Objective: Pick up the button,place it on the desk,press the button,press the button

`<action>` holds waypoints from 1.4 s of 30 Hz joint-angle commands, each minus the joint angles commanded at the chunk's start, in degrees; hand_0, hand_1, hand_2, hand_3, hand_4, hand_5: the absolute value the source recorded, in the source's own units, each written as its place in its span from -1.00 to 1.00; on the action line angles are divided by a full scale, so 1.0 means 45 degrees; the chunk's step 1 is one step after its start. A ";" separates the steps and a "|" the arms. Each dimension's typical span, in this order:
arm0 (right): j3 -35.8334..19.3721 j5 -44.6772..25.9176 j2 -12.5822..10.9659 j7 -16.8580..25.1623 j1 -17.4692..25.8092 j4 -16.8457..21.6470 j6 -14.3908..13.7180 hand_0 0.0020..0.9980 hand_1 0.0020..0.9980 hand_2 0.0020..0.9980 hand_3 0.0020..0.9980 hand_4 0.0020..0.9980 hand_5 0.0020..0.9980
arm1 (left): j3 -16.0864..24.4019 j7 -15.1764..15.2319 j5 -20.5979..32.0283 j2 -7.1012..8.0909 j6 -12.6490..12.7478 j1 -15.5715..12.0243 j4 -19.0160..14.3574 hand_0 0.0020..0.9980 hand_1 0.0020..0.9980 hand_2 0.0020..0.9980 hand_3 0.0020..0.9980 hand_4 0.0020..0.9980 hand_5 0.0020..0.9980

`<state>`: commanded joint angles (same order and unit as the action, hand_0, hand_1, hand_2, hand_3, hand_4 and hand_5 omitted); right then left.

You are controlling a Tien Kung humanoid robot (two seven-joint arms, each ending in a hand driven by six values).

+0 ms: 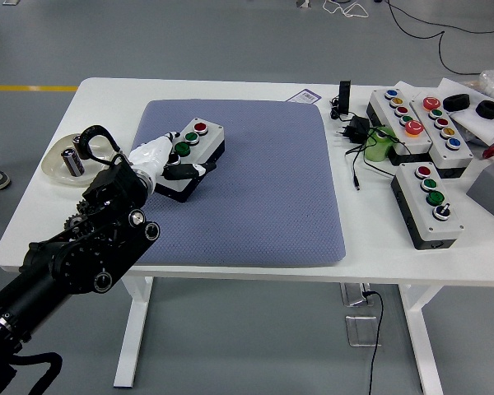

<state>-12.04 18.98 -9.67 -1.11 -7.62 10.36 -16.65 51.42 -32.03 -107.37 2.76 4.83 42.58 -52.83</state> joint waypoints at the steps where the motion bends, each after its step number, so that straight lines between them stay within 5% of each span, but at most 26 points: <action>1: 0.0011 -0.0007 0.0000 0.0000 0.0001 0.0000 0.0000 0.28 0.06 0.10 0.27 -0.53 -0.51 | -0.0032 -0.0027 -0.0007 -0.0017 0.0018 0.0021 0.0040 1.00 1.00 1.00 1.00 1.00 0.51; 13: 0.0210 -0.0133 0.0001 -0.0008 0.0082 -0.0008 -0.0003 0.28 0.06 0.10 0.27 -0.53 -0.51 | -0.0602 -0.0402 0.0723 -0.0235 -0.0769 0.0610 0.0993 0.97 1.00 1.00 1.00 1.00 0.46; 14: 0.0222 -0.0132 -0.0004 -0.0008 0.0085 -0.0007 0.0000 0.28 0.06 0.10 0.27 -0.53 -0.50 | -0.0641 -0.0452 0.0705 -0.0269 -0.0837 0.0645 0.1046 0.89 1.00 1.00 1.00 1.00 0.04; 17: 0.0239 -0.0125 -0.0011 -0.0010 0.0092 -0.0008 0.0003 0.28 0.06 0.10 0.27 -0.53 -0.50 | -0.0763 -0.0639 0.0645 -0.0398 -0.0798 0.0762 0.1266 0.89 1.00 1.00 1.00 1.00 0.04; 18: 0.0237 -0.0118 -0.0014 -0.0010 0.0097 -0.0009 0.0004 0.28 0.06 0.10 0.27 -0.53 -0.50 | -0.0787 -0.0712 0.0621 -0.0437 -0.0724 0.0788 0.1332 0.89 1.00 1.00 1.00 1.00 0.04; 19: 0.0228 -0.0106 -0.0017 -0.0014 0.0100 -0.0009 0.0006 0.27 0.06 0.10 0.27 -0.53 -0.51 | -0.0794 -0.0765 0.0593 -0.0459 -0.0643 0.0795 0.1362 0.86 1.00 1.00 1.00 0.96 -0.26; 42: -0.0615 0.0726 -0.0056 -0.0145 0.0069 -0.0009 0.0005 0.27 0.06 0.09 0.27 -0.53 -0.51 | -0.1078 -0.0999 -0.0050 -0.0586 0.1774 0.0791 0.2123 0.76 1.00 1.00 1.00 0.83 -0.44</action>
<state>-14.81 22.25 -9.92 -1.76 -7.31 10.31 -16.62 46.56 -36.53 -107.59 0.12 12.82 46.14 -43.28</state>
